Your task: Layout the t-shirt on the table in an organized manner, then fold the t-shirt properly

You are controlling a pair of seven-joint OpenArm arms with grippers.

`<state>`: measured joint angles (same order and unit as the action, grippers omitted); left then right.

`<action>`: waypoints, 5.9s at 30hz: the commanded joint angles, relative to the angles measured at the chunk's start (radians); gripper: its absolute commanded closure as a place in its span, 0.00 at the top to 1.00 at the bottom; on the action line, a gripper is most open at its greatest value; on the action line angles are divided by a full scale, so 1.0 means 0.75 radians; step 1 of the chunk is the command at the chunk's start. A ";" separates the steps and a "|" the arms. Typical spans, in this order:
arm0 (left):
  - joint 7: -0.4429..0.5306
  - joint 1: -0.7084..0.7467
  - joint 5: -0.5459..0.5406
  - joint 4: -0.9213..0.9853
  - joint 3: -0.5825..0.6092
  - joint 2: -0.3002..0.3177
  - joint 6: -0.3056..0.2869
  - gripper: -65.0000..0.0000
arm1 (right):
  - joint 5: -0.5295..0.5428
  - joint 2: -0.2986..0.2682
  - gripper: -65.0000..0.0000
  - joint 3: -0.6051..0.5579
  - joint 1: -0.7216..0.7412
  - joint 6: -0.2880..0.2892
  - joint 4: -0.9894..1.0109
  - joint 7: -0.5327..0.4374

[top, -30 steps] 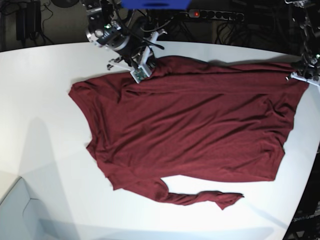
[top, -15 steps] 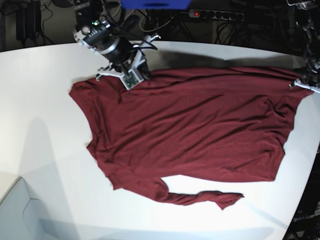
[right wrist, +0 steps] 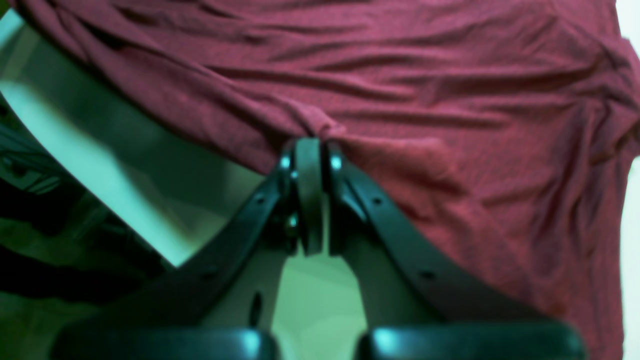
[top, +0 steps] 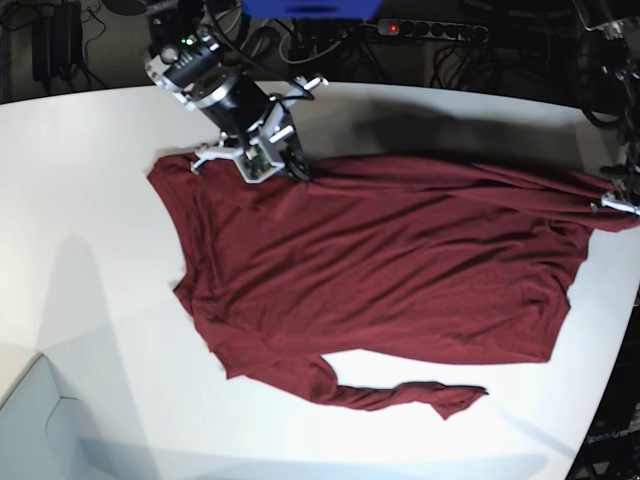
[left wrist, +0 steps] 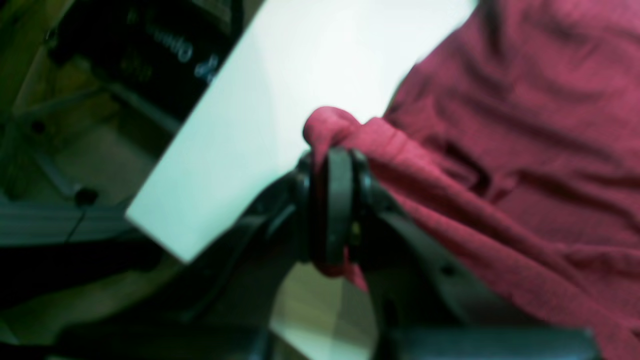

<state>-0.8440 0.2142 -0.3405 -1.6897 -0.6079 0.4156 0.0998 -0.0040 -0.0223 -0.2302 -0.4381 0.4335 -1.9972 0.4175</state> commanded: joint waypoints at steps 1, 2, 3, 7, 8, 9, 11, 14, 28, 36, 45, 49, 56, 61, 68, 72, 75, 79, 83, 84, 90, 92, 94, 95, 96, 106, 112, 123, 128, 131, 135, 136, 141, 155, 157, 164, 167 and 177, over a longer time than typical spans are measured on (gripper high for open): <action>0.013 -0.019 0.011 -0.007 -0.013 0.024 0.003 0.05 | 0.013 0.000 0.00 -0.001 0.000 0.008 -0.020 -0.046; 0.011 -0.037 0.011 0.004 -0.013 0.024 0.003 0.05 | 0.013 0.000 0.00 -0.001 0.000 0.008 -0.018 -0.046; 0.011 -0.055 0.011 0.012 -0.013 0.022 0.003 0.05 | 0.013 0.000 0.00 -0.001 0.002 0.008 -0.016 -0.042; 0.009 -0.070 0.011 0.049 -0.013 0.020 0.003 0.05 | 0.013 -0.018 0.00 -0.001 0.000 0.008 -0.016 -0.036; 0.013 -0.068 0.011 0.055 -0.013 0.020 0.003 0.05 | 0.013 -0.033 0.00 -0.001 0.000 0.008 -0.016 -0.040; 0.016 -0.066 0.011 0.071 -0.013 0.022 0.003 0.05 | 0.013 -0.045 0.00 -0.001 -0.002 0.008 -0.016 -0.040; 0.018 -0.064 0.011 0.114 -0.013 0.022 0.003 0.05 | 0.013 -0.053 0.00 -0.001 -0.002 0.008 -0.016 -0.042; 0.013 -0.053 0.011 0.139 -0.007 0.020 0.003 0.05 | 0.013 -0.061 0.00 -0.003 -0.016 0.008 -0.016 -0.042; 0.013 -0.156 0.013 0.143 0.093 0.026 0.003 0.05 | 0.013 -0.098 0.00 -0.042 0.094 0.008 0.037 -0.030; 0.020 -0.334 0.015 0.380 0.159 0.042 0.003 0.05 | 0.013 -0.102 0.00 -0.019 0.215 0.008 0.172 -0.030; 0.091 -0.422 0.013 0.554 0.163 0.075 0.003 0.05 | 0.013 -0.098 0.00 0.101 0.260 0.008 0.201 -0.032; 0.095 -0.446 0.013 0.562 0.163 0.075 0.003 0.05 | 0.013 -0.100 0.00 0.101 0.268 0.008 0.211 -0.032; 0.097 -0.516 0.013 0.564 0.286 0.071 0.003 0.05 | 0.013 -0.096 0.00 0.099 0.334 0.008 0.317 -0.032; 0.099 -0.559 0.013 0.564 0.314 0.067 0.003 0.05 | 0.013 -0.096 0.00 0.101 0.358 0.008 0.350 -0.036; 0.122 -0.614 0.015 0.664 0.312 0.075 0.003 0.05 | 0.013 -0.100 0.00 0.101 0.417 0.008 0.379 -0.034; 0.212 -0.634 0.015 0.722 0.314 0.075 0.003 0.05 | 0.013 -0.098 0.00 0.101 0.471 0.008 0.405 -0.032; 0.232 -0.643 0.015 0.752 0.314 0.071 0.003 0.05 | 0.013 -0.098 0.00 0.101 0.495 0.008 0.442 -0.032; 0.271 -0.677 0.015 0.801 0.314 0.065 0.003 0.05 | 0.013 -0.100 0.00 0.101 0.540 0.008 0.493 -0.032; 0.273 -0.686 0.015 0.826 0.314 0.065 0.003 0.05 | 0.013 -0.100 0.00 0.101 0.559 0.008 0.514 -0.036; 0.275 -0.686 0.015 0.826 0.314 0.063 0.003 0.05 | 0.013 -0.100 0.00 0.101 0.565 0.008 0.524 -0.036; 0.275 -0.686 0.015 0.826 0.314 0.048 0.003 0.05 | 0.013 -0.100 0.00 0.101 0.591 0.008 0.592 -0.042; 0.277 -0.686 0.015 0.826 0.314 0.036 0.003 0.05 | 0.013 -0.098 0.00 0.101 0.604 0.008 0.610 -0.042; 0.277 -0.686 0.015 0.826 0.314 0.032 0.003 0.05 | 0.013 -0.098 0.00 0.101 0.608 0.008 0.622 -0.036; 0.277 -0.686 0.015 0.826 0.314 0.032 0.003 0.05 | 0.013 -0.098 0.00 0.101 0.608 0.008 0.622 -0.036; 0.277 -0.686 0.015 0.826 0.314 0.032 0.003 0.05 | 0.013 -0.098 0.00 0.101 0.610 0.008 0.622 -0.036; 0.277 -0.688 0.015 0.826 0.314 0.042 0.005 0.38 | 0.008 -0.102 0.31 0.101 0.632 0.008 0.608 0.017; 0.279 -0.688 0.013 0.812 0.304 0.044 0.005 0.63 | 0.006 -0.112 0.50 0.136 0.577 0.008 0.481 0.058; 0.275 -0.483 0.009 0.540 0.300 0.032 0.003 0.65 | 0.006 -0.114 0.51 0.247 0.315 0.008 0.221 0.052; 0.300 -0.350 0.007 0.527 0.300 0.032 0.001 0.65 | 0.006 -0.114 0.51 0.290 0.244 0.008 0.223 0.052; 0.429 -0.317 0.005 0.589 0.308 0.030 0.001 0.65 | 0.013 -0.112 0.51 0.302 0.229 0.008 0.223 0.052; 0.523 -0.317 0.003 0.646 0.312 0.030 0.001 0.65 | 0.013 -0.112 0.51 0.308 0.227 0.008 0.225 0.056; 0.529 -0.319 0.003 0.662 0.312 0.030 0.001 0.65 | 0.013 -0.112 0.51 0.308 0.227 0.008 0.225 0.058; 0.533 -0.362 0.011 0.756 0.312 0.030 0.001 0.65 | 0.013 -0.112 0.51 0.310 0.227 0.008 0.223 0.058; 0.535 -0.411 0.013 0.847 0.312 0.028 -0.242 0.65 | 0.013 -0.112 0.52 0.312 0.176 0.008 0.225 0.058; 0.535 -0.413 0.013 0.887 0.310 0.028 -0.245 0.65 | 0.013 -0.112 0.52 0.308 0.154 0.008 0.219 0.054; 0.539 -0.454 0.011 0.990 0.310 0.028 -0.247 0.54 | 0.013 -0.112 0.59 0.302 0.109 0.008 0.225 0.060; 0.619 -0.452 0.011 1.000 0.314 0.028 -0.249 0.43 | 0.013 -0.112 0.61 0.306 0.088 0.008 0.227 0.056; 0.682 -0.444 0.013 1.000 0.314 0.028 -0.249 0.37 | 0.013 -0.121 0.61 0.337 0.111 0.008 0.405 0.048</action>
<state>-0.3222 -0.1139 -0.3405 -0.9348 -0.3702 0.4179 -0.0914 0.0082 -0.1070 0.0166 -0.3618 0.4339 -1.6855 0.4477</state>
